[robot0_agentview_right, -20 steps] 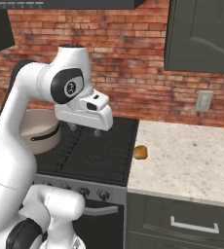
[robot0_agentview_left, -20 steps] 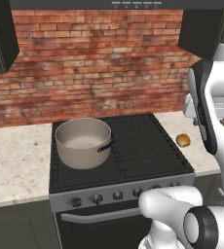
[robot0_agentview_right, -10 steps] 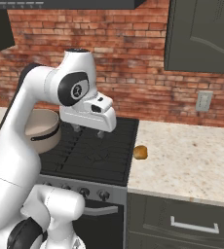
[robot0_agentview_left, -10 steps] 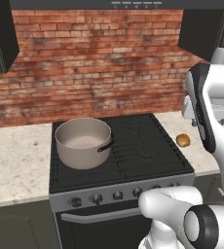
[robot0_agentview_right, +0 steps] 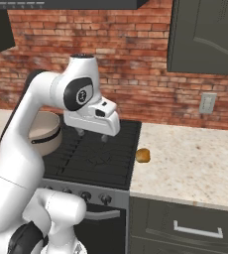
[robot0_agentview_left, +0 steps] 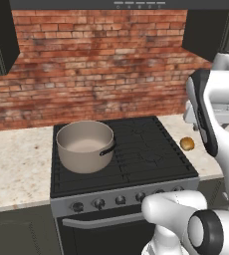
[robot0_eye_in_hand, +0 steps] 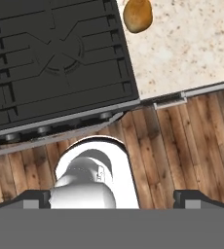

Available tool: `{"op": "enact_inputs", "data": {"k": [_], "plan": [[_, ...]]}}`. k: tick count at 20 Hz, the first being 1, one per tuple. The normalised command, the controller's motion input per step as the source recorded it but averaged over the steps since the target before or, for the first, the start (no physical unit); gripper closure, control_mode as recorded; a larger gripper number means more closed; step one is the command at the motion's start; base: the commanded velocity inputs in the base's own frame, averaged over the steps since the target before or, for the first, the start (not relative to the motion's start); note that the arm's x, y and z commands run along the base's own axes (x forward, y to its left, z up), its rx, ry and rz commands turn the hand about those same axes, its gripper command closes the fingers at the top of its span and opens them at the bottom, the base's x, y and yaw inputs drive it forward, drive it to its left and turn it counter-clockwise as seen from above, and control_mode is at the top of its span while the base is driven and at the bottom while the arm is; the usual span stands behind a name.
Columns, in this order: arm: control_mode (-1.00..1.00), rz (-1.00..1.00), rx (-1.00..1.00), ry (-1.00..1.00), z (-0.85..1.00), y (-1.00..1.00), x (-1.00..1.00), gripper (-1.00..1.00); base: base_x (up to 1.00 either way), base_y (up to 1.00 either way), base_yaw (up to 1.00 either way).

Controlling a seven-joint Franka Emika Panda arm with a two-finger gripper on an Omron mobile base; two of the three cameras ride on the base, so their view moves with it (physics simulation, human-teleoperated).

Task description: Turn on the burner for the pot on the stove. Wait thirty seconds for the pot to heat up. Then add the potato to the pot.

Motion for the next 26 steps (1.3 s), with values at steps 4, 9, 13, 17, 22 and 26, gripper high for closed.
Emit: {"op": "enact_inputs", "data": {"k": [4, 9, 13, 17, 22, 26], "plan": [[-1.00, 0.00, 0.00, 0.00, -0.10, -0.17, 0.10, -1.00, 0.00, 0.00, 0.00], [-1.00, 0.00, 0.00, 0.00, -0.15, -0.05, 0.20, -1.00, 0.00, 0.00, 0.00], [-1.00, 0.00, 0.00, 0.00, -0.15, 0.00, 0.23, -1.00, 0.00, 0.00, 0.00], [-1.00, 0.00, 0.00, 0.00, -0.07, 0.00, 0.22, -1.00, 0.00, 0.00, 0.00], [-1.00, -0.02, 0.00, 0.00, -0.03, 0.00, 0.25, -1.00, 0.00, 0.00, 0.00], [-1.00, -0.03, 0.00, 0.00, -0.11, 0.00, 0.31, -1.00, 0.00, 0.00, 0.00]]}}
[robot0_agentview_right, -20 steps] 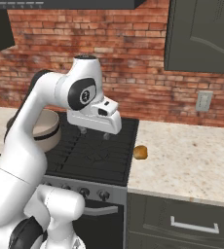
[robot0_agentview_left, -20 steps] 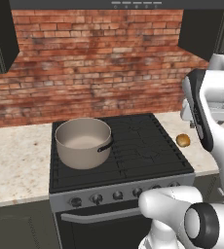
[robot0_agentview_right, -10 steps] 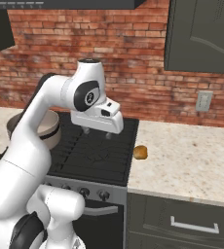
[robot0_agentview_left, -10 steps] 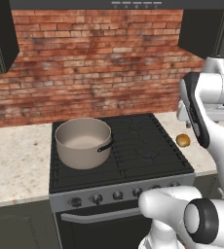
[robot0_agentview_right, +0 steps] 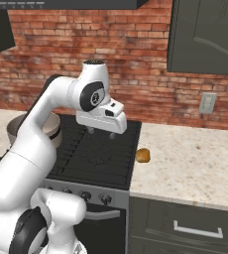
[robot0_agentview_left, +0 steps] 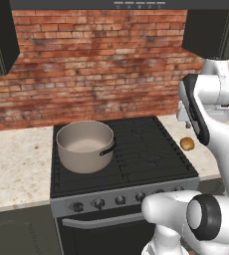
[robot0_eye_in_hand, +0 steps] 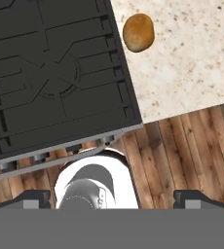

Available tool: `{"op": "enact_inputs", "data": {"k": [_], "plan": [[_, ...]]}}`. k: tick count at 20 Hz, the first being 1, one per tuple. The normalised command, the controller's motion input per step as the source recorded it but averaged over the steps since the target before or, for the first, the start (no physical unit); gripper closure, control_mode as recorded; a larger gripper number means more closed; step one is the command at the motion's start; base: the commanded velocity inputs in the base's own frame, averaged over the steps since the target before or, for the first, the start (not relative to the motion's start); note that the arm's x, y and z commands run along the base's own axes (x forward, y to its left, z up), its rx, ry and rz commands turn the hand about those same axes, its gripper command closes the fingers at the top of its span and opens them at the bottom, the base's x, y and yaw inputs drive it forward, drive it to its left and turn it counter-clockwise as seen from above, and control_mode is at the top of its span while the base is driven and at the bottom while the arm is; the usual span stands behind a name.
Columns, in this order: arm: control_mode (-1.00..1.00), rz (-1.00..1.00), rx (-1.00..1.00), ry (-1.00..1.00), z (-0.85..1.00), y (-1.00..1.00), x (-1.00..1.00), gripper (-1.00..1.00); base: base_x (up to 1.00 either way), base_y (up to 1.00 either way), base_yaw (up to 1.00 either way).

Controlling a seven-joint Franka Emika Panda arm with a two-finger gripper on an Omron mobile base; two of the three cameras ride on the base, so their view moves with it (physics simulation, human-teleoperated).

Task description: Turn on the burner for the pot on the stove. Wait thirty seconds for the pot to heat up. Then add the potato to the pot.

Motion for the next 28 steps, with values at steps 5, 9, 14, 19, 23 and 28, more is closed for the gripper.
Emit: {"op": "enact_inputs", "data": {"k": [5, 9, 14, 19, 23, 28], "plan": [[-1.00, -0.01, 0.00, 0.00, -0.18, 0.00, 0.36, -1.00, 0.00, 0.00, 0.00], [-1.00, 0.00, 0.00, 0.00, -0.05, 0.00, 0.28, -1.00, 0.00, 0.00, 0.00], [-1.00, 0.00, 0.00, 0.00, -0.12, -0.16, 0.15, -1.00, 0.00, 0.00, 0.00], [-1.00, 0.00, 0.00, 0.00, -0.21, -0.17, 0.05, -1.00, 0.00, 0.00, 0.00], [-1.00, 0.00, 0.00, 0.00, -0.15, -0.13, 0.01, -1.00, 0.00, 0.00, 0.00], [-1.00, 0.00, 0.00, 0.00, -0.10, -0.10, 0.01, -1.00, 0.00, 0.00, 0.00]]}}
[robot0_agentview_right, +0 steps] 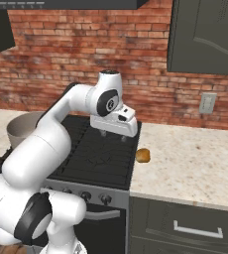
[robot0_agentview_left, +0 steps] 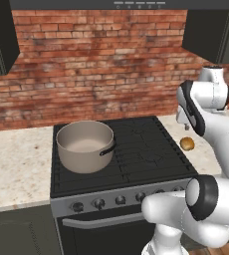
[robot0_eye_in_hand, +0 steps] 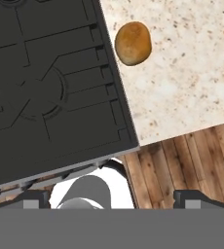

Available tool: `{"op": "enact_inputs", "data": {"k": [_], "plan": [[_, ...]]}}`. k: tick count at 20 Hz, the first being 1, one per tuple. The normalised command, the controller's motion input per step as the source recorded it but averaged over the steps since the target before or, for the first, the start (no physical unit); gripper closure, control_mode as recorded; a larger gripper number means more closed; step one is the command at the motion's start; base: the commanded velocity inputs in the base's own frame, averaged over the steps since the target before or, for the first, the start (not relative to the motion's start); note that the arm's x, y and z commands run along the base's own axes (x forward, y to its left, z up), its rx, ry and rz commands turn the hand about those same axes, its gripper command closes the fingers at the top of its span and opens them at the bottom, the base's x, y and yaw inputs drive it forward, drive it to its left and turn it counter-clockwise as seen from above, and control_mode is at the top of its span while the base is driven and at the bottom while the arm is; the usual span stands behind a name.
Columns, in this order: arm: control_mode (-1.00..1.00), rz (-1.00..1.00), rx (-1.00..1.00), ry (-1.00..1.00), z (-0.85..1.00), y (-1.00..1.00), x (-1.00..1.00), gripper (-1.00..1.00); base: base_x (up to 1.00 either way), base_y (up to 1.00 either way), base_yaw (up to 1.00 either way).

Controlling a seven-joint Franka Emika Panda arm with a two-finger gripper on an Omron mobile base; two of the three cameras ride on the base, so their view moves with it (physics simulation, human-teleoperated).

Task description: Turn on the burner for the pot on the stove. Wait thirty seconds for the pot to heat up. Then add the potato to the pot.

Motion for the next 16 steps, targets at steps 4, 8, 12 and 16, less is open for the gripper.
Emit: {"op": "enact_inputs", "data": {"k": [4, 8, 12, 16], "plan": [[-1.00, 0.00, 0.00, 0.00, 0.00, -0.11, 0.00, -1.00, 0.00, 0.00, 0.00], [-1.00, 0.01, -0.02, 0.00, 0.00, -0.07, -0.09, -1.00, 0.00, 0.00, 0.00], [-1.00, 0.00, -0.02, 0.00, -0.07, -0.16, 0.00, -1.00, 0.00, 0.00, 0.00], [-1.00, 0.00, -0.01, 0.00, -0.01, -0.04, 0.00, -1.00, 0.00, 0.00, 0.00]]}}
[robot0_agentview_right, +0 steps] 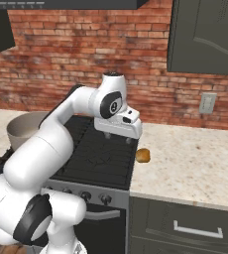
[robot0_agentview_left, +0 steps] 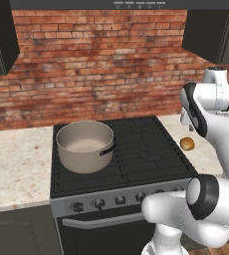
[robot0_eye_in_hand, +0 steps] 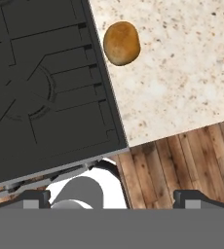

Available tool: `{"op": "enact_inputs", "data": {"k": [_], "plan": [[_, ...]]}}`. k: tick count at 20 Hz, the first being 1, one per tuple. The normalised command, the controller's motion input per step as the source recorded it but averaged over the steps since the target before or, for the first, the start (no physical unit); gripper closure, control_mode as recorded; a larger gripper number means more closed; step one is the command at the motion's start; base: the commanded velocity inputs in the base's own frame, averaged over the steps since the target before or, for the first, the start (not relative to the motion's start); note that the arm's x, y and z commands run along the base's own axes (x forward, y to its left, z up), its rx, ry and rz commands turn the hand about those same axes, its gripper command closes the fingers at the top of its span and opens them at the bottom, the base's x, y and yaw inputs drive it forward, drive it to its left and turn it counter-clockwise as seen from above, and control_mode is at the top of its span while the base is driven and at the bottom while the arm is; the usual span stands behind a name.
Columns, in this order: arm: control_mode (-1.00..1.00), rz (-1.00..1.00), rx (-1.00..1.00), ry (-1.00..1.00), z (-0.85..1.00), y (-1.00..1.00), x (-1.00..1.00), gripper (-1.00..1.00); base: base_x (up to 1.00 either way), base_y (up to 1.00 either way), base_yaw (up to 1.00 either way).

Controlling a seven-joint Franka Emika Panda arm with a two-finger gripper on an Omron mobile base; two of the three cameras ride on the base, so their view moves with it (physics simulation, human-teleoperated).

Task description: Turn on the burner for the pot on the stove. Wait thirty seconds for the pot to heat up. Then add the potato to the pot.

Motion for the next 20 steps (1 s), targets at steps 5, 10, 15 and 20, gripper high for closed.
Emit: {"op": "enact_inputs", "data": {"k": [5, 10, 15, 20], "plan": [[-1.00, 0.00, -0.03, 0.00, -0.05, 0.00, 0.00, -1.00, 0.00, 0.00, 0.00], [-1.00, 0.02, 0.00, -0.02, 0.00, 0.00, 0.00, -1.00, 0.00, 0.00, 0.00], [-1.00, 0.04, 0.00, -0.02, 0.00, -0.01, 0.00, -1.00, 0.00, 0.00, 0.00], [-1.00, 0.09, 0.00, -0.01, 0.00, -0.13, 0.00, -1.00, 0.00, 0.00, 0.00]]}}
